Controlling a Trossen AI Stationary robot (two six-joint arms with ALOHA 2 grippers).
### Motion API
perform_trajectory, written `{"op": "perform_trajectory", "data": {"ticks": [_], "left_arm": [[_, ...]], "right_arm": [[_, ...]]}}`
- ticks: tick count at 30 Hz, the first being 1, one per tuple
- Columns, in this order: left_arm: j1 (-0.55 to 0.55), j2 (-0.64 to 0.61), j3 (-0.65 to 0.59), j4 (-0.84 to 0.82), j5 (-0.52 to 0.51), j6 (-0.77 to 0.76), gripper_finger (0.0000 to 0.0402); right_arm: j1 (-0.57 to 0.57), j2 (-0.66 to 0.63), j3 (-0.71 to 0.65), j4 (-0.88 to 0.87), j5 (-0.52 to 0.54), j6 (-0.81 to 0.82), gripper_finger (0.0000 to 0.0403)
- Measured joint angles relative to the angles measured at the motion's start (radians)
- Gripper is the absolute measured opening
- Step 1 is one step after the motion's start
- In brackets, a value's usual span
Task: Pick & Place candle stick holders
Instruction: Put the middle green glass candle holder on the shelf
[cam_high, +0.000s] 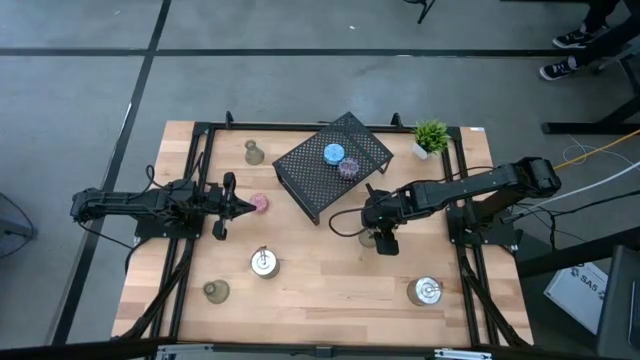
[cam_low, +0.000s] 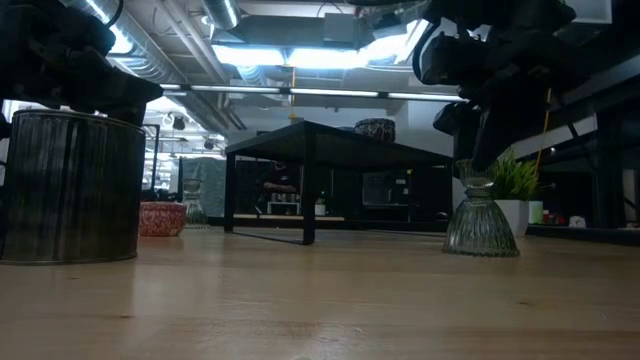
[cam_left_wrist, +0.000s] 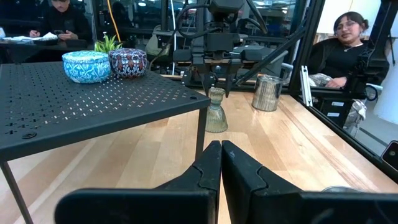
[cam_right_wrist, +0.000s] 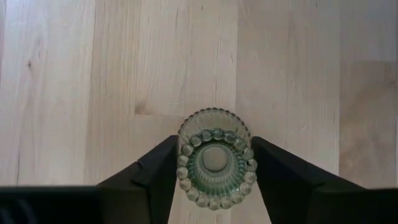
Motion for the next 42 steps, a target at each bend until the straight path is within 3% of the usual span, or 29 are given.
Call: {"op": "perform_trajectory", "data": {"ticks": [15,22,42], "left_arm": [[0.0,0.0,0.0,0.0,0.0,0.0,0.0008],[0.0,0.0,0.0,0.0,0.0,0.0,0.0007],[0.0,0.0,0.0,0.0,0.0,0.0,0.0007]], "right_arm": [[0.0,0.0,0.001,0.0,-0.014,0.009,0.0188],[-0.011,0.001,0.071,-0.064,-0.036,0.034,0.0188],[-0.112,0.001,0.502,-0.469,-0.056,0.078,0.0187]]}}
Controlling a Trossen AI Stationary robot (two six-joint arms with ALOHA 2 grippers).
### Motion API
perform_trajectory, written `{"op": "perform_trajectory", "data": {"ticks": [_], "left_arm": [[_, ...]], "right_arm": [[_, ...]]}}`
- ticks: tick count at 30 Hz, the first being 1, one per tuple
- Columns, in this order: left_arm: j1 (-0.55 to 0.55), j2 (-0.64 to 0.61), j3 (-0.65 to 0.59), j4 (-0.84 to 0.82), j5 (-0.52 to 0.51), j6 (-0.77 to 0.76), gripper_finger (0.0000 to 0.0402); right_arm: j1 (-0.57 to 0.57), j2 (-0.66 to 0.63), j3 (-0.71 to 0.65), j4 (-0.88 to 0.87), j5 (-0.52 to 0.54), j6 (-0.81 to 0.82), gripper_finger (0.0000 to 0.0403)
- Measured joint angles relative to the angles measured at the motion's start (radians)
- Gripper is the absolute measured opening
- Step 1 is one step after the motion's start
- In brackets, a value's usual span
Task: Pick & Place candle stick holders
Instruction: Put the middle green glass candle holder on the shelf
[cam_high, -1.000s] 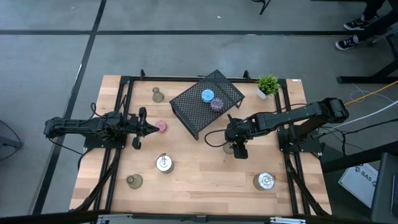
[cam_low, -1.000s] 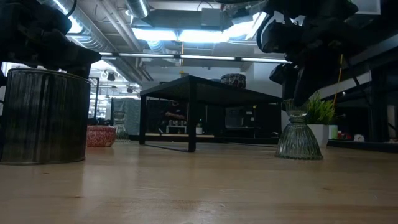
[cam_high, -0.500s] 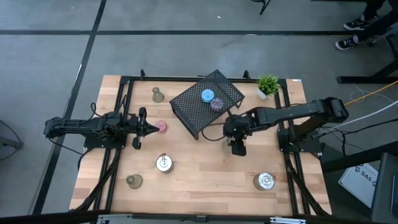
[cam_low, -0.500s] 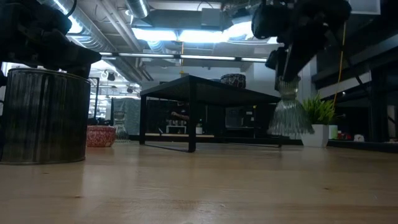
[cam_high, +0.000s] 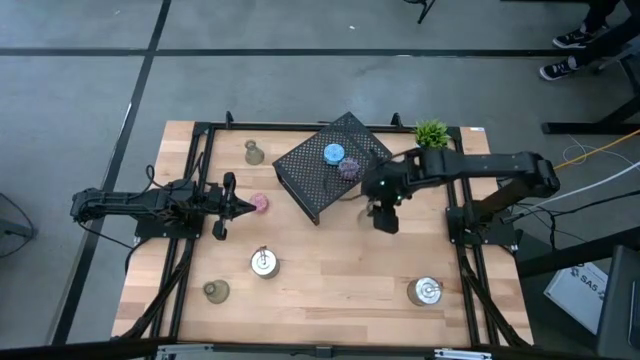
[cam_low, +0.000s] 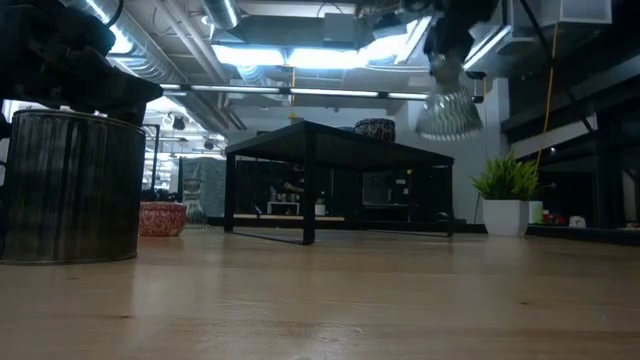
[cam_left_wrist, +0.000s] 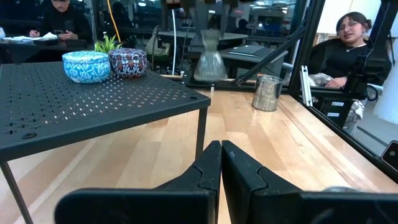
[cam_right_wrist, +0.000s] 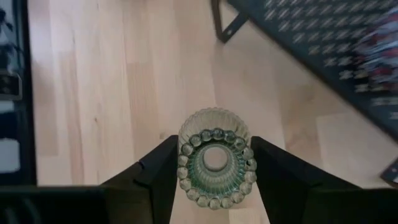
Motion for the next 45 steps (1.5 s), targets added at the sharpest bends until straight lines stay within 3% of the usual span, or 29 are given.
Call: {"op": "perform_trajectory", "data": {"ticks": [12,30,37,45], "left_arm": [[0.0,0.0,0.0,0.0,0.0,0.0,0.0008],[0.0,0.0,0.0,0.0,0.0,0.0,0.0006],[0.0,0.0,0.0,0.0,0.0,0.0,0.0008],[0.0,0.0,0.0,0.0,0.0,0.0,0.0008]], "right_arm": [[-0.145,0.011,0.217,-0.164,0.003,0.026,0.0187],[-0.474,0.076,0.235,-0.179,0.048,0.015,0.0187],[-0.514,0.135,0.249,-0.182,0.048,0.028,0.0187],[-0.522,0.226,0.399,-0.203,0.048,0.004,0.0187]]}}
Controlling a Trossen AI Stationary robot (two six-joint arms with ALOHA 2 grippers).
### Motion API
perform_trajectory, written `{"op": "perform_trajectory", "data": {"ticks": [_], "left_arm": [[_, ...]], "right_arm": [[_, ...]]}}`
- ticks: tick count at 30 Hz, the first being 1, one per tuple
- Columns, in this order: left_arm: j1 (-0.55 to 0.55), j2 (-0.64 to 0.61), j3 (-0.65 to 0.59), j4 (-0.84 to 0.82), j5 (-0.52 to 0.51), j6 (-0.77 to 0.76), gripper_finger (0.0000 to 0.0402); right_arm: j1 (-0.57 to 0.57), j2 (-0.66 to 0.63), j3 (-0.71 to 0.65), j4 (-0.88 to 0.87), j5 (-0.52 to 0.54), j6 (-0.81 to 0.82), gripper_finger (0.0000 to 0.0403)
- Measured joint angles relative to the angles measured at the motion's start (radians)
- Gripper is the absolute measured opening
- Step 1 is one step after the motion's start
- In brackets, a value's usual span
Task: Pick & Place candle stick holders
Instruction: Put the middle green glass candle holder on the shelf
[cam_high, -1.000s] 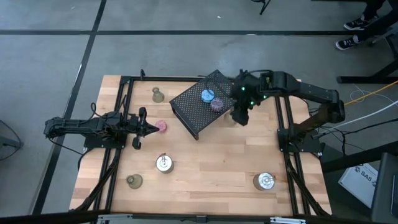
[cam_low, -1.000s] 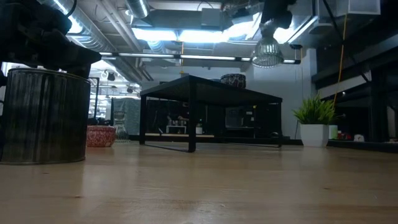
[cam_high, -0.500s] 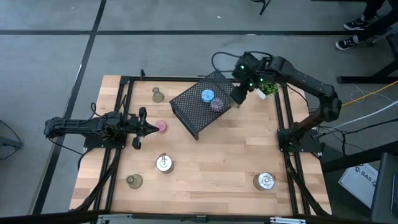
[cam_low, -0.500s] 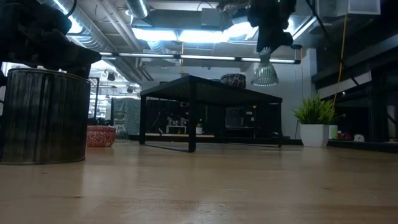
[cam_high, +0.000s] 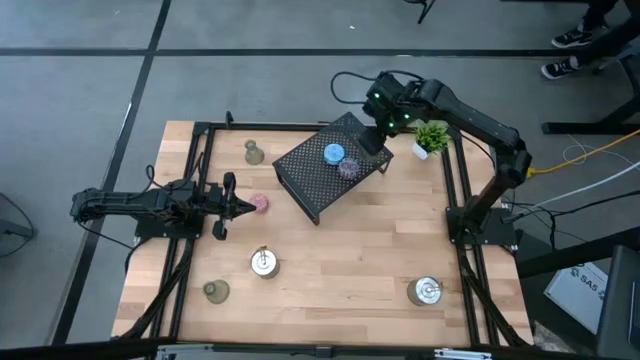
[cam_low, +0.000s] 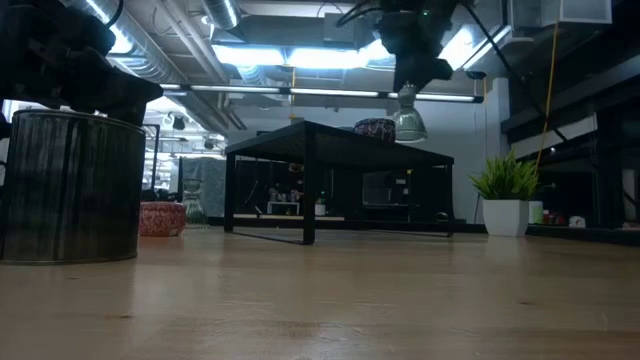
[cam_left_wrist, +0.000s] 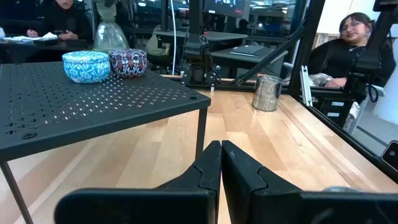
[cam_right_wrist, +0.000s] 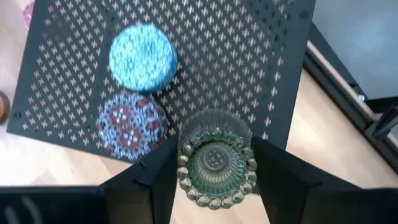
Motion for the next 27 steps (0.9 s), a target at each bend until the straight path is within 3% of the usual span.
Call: {"op": "perform_trajectory", "data": {"ticks": [9,27], "left_arm": [[0.0,0.0,0.0,0.0,0.0,0.0,0.0006],[0.0,0.0,0.0,0.0,0.0,0.0,0.0006]], "right_arm": [[-0.022,0.1,0.1,-0.017,0.033,-0.019,0.0187],[-0.068,0.164,0.107,0.022,0.069,-0.022,0.0187]]}}
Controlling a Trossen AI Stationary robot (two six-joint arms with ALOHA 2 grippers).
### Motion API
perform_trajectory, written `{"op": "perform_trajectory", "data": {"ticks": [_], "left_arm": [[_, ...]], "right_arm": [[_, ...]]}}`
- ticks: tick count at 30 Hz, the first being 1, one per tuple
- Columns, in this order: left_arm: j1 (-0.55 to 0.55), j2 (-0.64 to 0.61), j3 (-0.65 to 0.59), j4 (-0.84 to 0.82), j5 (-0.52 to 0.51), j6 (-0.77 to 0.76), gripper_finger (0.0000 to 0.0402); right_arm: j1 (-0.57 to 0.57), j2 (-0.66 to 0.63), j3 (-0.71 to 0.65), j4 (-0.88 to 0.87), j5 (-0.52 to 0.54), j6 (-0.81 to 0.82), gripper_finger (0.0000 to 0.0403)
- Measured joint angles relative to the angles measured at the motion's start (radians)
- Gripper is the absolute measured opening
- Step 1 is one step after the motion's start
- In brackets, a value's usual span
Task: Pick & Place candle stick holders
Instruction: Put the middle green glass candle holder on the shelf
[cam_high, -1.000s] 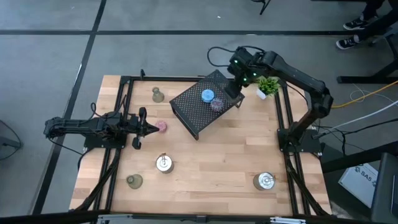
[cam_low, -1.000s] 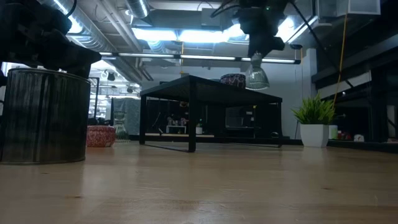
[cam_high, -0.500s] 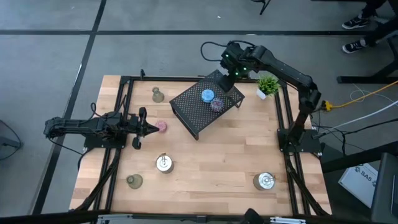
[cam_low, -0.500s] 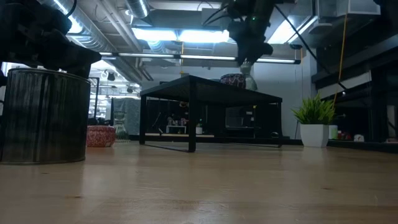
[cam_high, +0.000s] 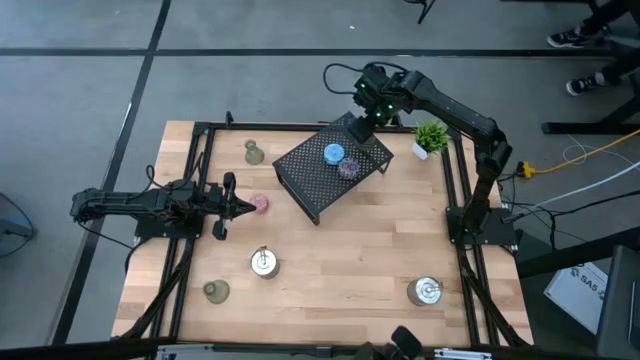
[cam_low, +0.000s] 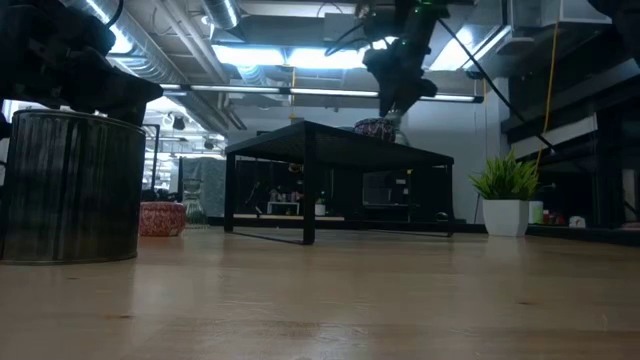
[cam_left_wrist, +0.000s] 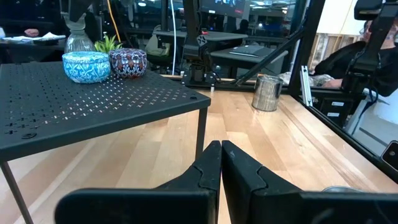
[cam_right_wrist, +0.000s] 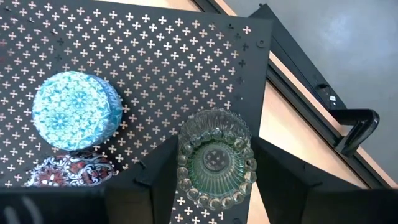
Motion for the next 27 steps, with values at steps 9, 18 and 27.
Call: {"op": "perform_trajectory", "data": {"ticks": [9,18,27], "left_arm": [[0.0,0.0,0.0,0.0,0.0,0.0,0.0006],[0.0,0.0,0.0,0.0,0.0,0.0,0.0008],[0.0,0.0,0.0,0.0,0.0,0.0,0.0006]], "right_arm": [[-0.004,0.0,0.0,0.028,0.0,0.0,0.0187],[-0.004,0.0,0.0,0.029,-0.002,0.0,0.0187],[-0.003,0.0,0.0,0.029,-0.006,0.0,0.0187]]}}
